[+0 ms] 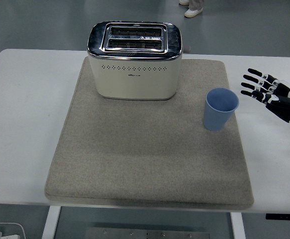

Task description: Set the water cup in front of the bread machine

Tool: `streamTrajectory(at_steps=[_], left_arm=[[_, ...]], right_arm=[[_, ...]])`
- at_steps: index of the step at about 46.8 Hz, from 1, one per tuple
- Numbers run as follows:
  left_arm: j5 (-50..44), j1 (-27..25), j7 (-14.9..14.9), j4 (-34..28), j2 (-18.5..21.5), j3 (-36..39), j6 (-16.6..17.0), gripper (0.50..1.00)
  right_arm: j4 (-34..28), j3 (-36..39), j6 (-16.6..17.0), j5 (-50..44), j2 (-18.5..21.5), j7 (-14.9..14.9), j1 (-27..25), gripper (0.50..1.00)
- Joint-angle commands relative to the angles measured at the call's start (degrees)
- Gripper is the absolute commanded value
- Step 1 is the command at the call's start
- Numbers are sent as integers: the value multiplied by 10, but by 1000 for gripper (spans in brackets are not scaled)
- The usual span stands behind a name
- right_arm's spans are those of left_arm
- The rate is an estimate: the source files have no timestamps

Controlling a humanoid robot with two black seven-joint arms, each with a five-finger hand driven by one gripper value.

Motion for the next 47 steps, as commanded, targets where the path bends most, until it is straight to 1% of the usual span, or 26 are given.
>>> streamTrajectory(at_steps=[1,13,26,33,41,47], left_arm=[[0,-1,0,-1,0,0,0,1000],[0,0,0,0,0,0,0,1000],[0,0,0,0,0,0,-1,1000],[0,-1,-1,0,0,0,0,1000],[0,0,0,0,0,0,0,1000],[0,0,0,0,0,0,0,1000]], right_arm=[[11,9,0,-19,0,2,-9,930],[34,14,0,-48,0,13,-31,930],[38,17,0,-72,6,14,-39,930],[38,21,0,-78,21,14,-40,930],[38,45,0,-111,42,14,-48,930],[38,48,0,-125,49,14,-50,930]])
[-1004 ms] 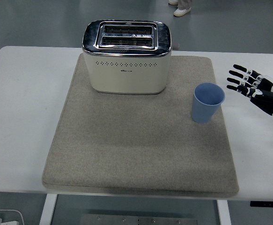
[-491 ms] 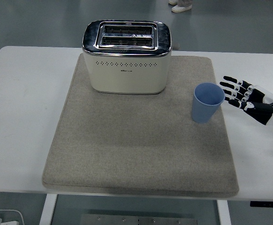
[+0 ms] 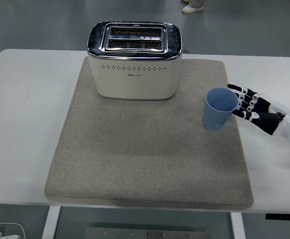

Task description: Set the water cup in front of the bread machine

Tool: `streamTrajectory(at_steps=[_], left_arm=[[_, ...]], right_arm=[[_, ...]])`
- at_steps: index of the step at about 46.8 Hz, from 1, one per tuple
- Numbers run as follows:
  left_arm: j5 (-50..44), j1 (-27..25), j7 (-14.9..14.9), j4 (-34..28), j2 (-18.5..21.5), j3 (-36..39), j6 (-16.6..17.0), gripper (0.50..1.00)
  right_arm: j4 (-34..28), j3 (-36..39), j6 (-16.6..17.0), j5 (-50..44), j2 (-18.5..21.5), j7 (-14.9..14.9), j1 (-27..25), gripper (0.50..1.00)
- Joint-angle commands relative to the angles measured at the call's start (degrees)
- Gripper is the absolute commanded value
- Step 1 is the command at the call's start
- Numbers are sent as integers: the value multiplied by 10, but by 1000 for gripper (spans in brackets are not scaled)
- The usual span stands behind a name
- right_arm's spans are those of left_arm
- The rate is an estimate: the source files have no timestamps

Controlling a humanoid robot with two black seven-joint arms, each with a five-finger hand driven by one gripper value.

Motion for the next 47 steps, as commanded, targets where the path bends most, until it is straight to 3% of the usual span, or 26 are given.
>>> streamTrajectory(at_steps=[1,47], left_arm=[[0,0,0,0,0,0,0,1000],[0,1,0,0,0,0,0,1000]], right_arm=[[0,2,0,-4,4,0,-1,930],[0,2,0,-48,53,1,6,930]])
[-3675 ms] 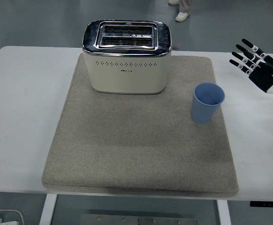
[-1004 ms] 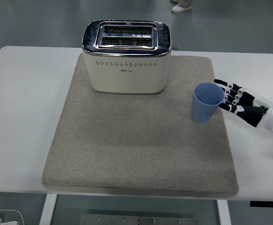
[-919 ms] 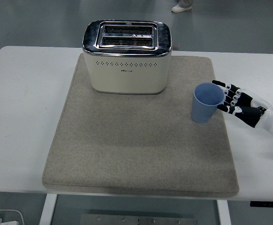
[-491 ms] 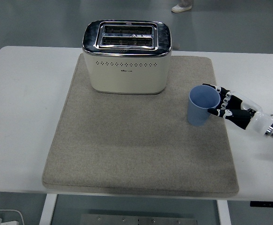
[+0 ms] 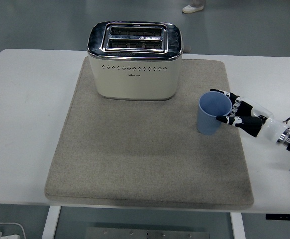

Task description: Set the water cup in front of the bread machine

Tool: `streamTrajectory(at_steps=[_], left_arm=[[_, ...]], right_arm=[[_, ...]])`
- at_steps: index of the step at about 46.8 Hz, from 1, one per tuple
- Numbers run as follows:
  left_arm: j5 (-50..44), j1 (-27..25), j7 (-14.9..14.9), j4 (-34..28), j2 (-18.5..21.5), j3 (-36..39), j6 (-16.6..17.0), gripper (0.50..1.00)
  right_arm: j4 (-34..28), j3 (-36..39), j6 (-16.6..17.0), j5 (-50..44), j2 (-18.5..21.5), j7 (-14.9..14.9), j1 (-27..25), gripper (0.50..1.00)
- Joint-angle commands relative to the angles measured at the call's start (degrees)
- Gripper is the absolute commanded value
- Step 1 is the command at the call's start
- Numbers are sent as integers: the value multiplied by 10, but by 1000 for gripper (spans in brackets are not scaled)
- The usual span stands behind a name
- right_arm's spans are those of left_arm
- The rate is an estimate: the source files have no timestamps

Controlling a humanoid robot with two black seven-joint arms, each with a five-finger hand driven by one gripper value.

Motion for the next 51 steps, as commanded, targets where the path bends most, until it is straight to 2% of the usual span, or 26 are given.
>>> streamTrajectory(at_steps=[1,16,32,39,51], left_arm=[[0,0,0,0,0,0,0,1000],[0,0,0,0,0,0,0,1000],[0,0,0,0,0,0,0,1000],[0,0,0,0,0,0,0,1000],[0,0,0,0,0,0,0,1000]], right_arm=[[0,1,0,-1,5,3,2,930],[0,9,0,-2,6,19,6,930],[0,12,0,-10,13,22,6,930],[0,12,0,-32,15,44,4,930],[0,11,0,-47,15,52,0,930]])
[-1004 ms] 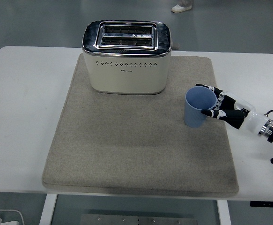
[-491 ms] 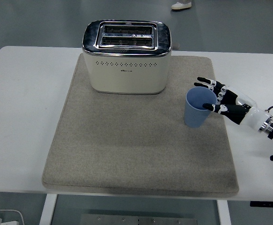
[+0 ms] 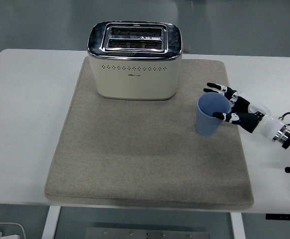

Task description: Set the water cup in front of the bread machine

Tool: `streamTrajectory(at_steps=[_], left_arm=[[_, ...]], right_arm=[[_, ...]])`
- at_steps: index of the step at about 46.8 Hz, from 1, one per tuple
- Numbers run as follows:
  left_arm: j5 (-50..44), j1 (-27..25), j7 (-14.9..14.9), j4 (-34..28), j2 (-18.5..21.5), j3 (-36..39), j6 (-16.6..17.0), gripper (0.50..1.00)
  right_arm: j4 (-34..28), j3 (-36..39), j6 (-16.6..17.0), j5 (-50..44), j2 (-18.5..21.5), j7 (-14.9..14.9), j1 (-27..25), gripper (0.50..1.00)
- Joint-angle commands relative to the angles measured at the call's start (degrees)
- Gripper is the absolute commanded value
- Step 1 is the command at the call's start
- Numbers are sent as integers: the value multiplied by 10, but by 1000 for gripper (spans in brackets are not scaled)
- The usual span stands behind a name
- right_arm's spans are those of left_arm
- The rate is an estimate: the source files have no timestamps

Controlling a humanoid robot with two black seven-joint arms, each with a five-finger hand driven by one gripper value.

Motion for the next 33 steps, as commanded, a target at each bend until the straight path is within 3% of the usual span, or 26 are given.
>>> streamTrajectory(at_steps=[1,33], left_arm=[[0,1,0,0,0,0,0,1000],[0,1,0,0,0,0,0,1000]], right_arm=[[0,0,0,-9,0,5,-1,930],[-5,-3,0,-61,19,20,-1,930]])
